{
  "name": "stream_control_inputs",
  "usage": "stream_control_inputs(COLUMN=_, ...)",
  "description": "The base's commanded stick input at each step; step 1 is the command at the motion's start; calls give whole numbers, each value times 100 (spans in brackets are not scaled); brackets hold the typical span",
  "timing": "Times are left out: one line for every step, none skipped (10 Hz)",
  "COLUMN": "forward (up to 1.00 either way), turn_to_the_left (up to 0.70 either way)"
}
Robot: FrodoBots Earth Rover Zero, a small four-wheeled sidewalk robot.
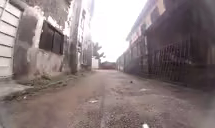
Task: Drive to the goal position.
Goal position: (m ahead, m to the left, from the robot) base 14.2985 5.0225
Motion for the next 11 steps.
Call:
stream_control_inputs(forward=70, turn_to_the_left=0)
stream_control_inputs(forward=70, turn_to_the_left=0)
stream_control_inputs(forward=70, turn_to_the_left=0)
stream_control_inputs(forward=70, turn_to_the_left=0)
stream_control_inputs(forward=70, turn_to_the_left=0)
stream_control_inputs(forward=70, turn_to_the_left=0)
stream_control_inputs(forward=70, turn_to_the_left=0)
stream_control_inputs(forward=70, turn_to_the_left=0)
stream_control_inputs(forward=70, turn_to_the_left=0)
stream_control_inputs(forward=70, turn_to_the_left=0)
stream_control_inputs(forward=70, turn_to_the_left=0)
